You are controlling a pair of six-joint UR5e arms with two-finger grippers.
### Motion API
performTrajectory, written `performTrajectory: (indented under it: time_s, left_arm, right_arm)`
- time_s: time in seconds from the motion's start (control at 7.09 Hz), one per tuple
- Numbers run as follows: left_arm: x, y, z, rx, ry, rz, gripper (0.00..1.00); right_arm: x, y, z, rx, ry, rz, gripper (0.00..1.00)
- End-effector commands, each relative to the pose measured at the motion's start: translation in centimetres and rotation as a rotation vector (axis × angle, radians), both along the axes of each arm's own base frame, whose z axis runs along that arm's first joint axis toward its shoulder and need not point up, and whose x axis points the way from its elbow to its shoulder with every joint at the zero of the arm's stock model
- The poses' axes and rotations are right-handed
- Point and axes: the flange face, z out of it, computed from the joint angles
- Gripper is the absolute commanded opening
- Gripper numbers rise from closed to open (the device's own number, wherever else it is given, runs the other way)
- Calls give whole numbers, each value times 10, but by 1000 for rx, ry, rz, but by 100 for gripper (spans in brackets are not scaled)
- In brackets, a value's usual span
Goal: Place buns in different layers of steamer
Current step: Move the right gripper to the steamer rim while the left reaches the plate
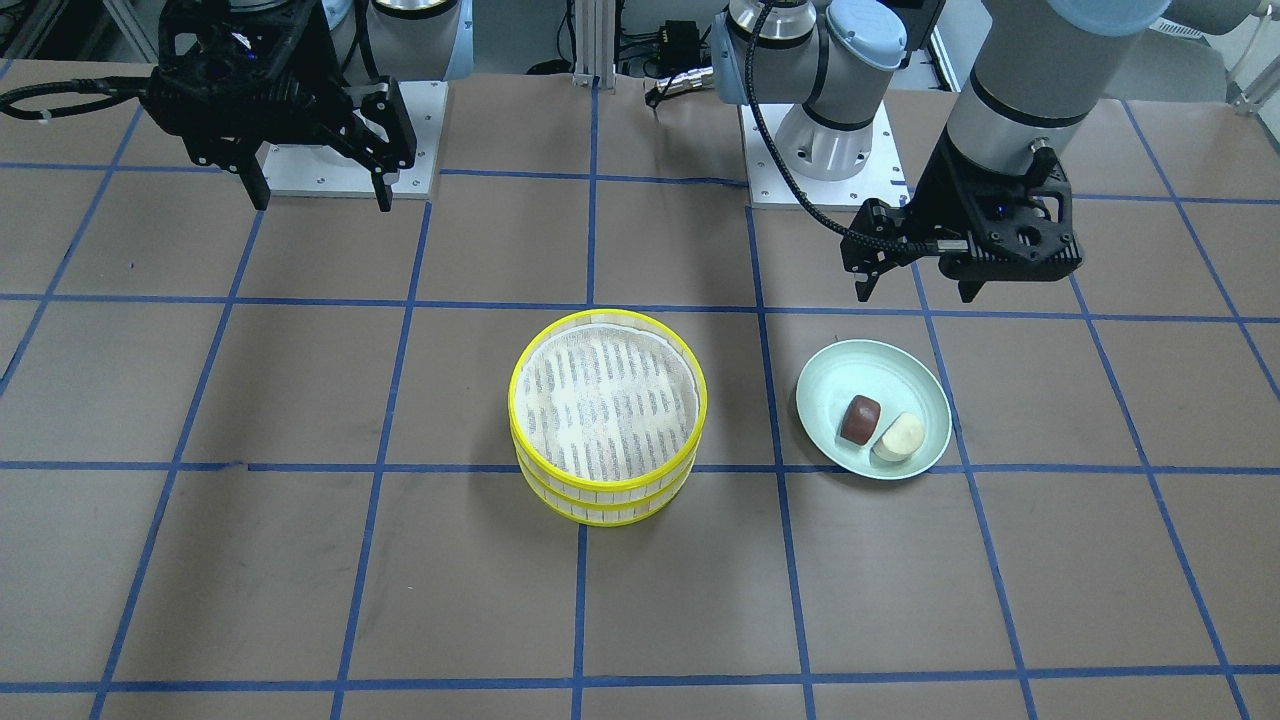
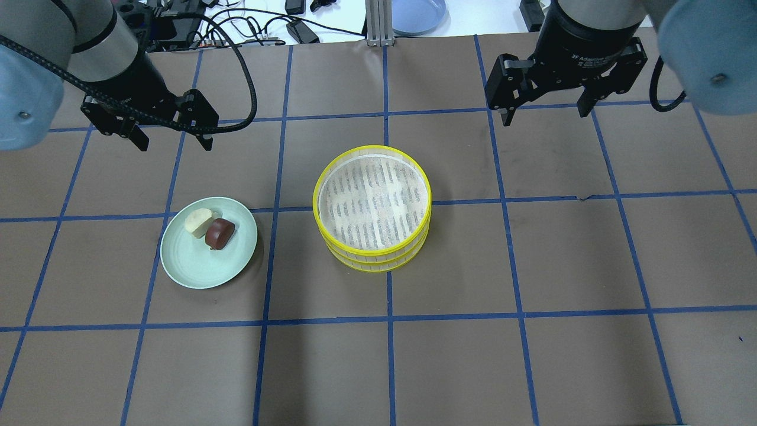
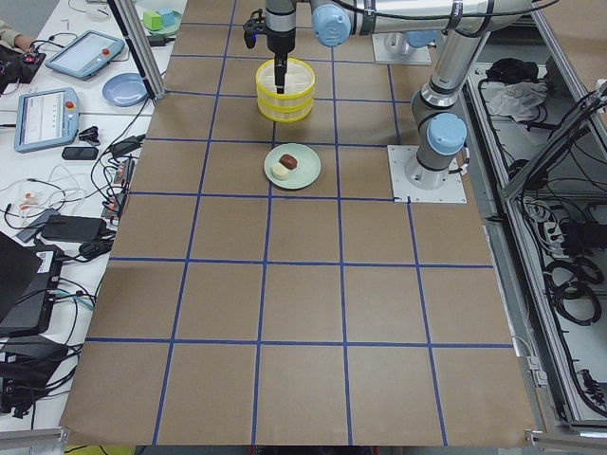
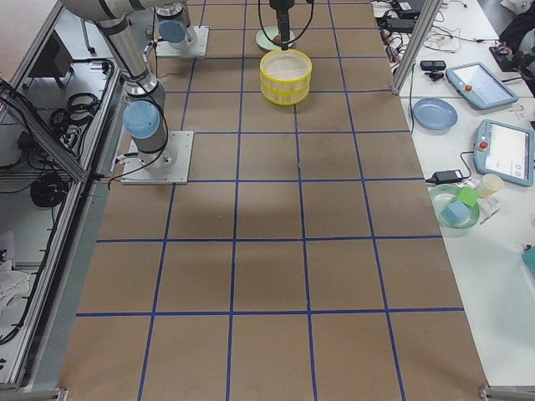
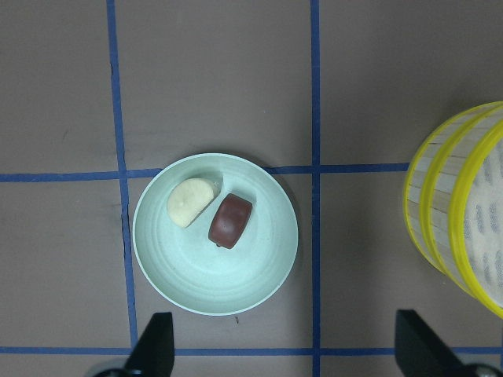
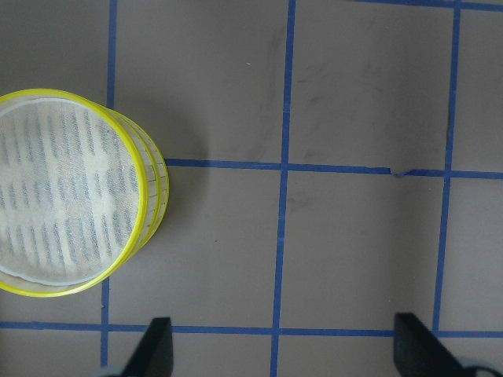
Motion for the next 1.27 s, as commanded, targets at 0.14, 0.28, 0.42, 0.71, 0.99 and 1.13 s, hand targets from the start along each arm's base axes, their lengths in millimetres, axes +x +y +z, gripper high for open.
performTrajectory:
  time_s: [0.14, 0.28, 0.42, 0.71, 0.99, 1.13]
  left_arm:
    - [0, 0, 0, 1, 0, 1, 100]
    - [1, 0, -1, 2, 5, 2, 100]
    - [2, 0, -1, 3, 3, 5, 100]
    - [21, -2, -9, 30, 9, 43, 100]
    - [27, -3, -14, 45, 7, 50, 100]
    - [35, -4, -16, 45, 4, -10, 100]
  right_arm:
    - [3, 0, -2, 6, -38, 7, 100]
    - [2, 0, -2, 6, -37, 5, 100]
    - [3, 1, -3, 7, -33, 6, 100]
    - [24, -16, -39, 59, -38, -43, 100]
    - [93, -63, -151, 61, -24, -40, 100]
    - [102, -62, -197, 127, -9, -61, 100]
